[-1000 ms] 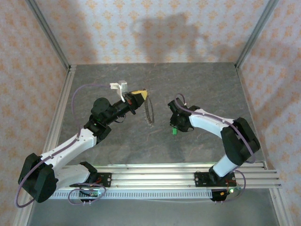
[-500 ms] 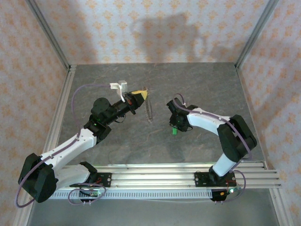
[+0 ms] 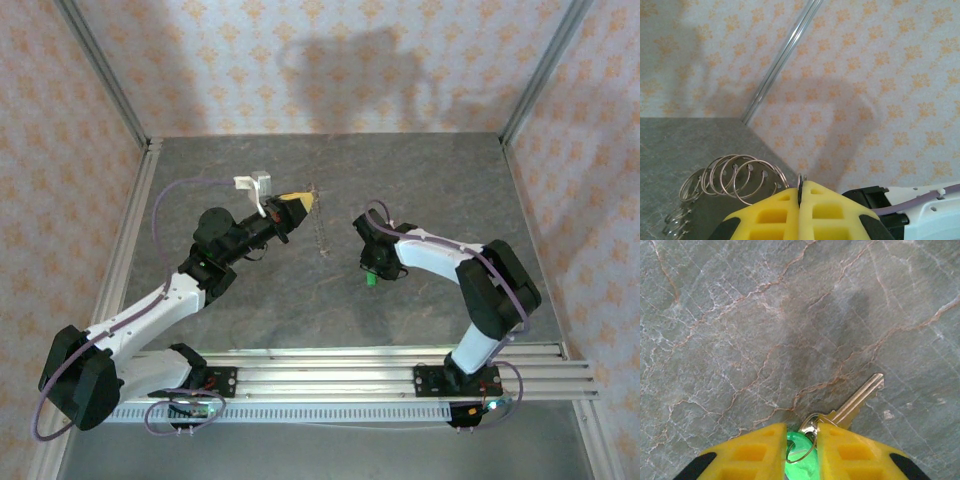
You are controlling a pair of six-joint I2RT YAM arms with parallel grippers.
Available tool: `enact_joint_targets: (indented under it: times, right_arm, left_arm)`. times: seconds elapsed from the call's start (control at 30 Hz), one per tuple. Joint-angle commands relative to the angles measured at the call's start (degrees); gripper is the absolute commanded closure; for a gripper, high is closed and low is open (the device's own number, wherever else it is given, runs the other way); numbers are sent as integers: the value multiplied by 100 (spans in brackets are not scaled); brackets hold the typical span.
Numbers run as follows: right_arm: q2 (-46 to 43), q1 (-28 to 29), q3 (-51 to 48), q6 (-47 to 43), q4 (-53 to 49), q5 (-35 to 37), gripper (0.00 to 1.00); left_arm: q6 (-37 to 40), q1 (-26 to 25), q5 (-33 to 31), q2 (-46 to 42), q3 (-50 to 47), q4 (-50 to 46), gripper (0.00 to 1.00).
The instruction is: Put the keys on the keyring
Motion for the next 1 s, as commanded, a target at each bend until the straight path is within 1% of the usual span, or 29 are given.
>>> enact_joint_targets:
  times: [0.0,0.37,0.5,0.6,0.8,0.97]
  right_arm:
    - [57,30,158,-47,-108,192,80]
    - [57,30,155,-56,-91,181,91]
    - [49,30,127,-65,-74,174,99]
    - [-9,35,108,-78,-70,228,100]
    - [-584,9,64,-177,12,377,100]
    - [-1338,-258,-70,-227,388,87,100]
  left_arm:
    - [-13,54,127,-175,128,175,100]
    - [-13,55,136,-171,132,189,100]
    - [-13,55,149,-168,141,169,100]
    - [-12,58,162,-159,154,157,100]
    - [54,59,175,-161,248,-39,100]
    - [66,56,214,-84,410,-247,100]
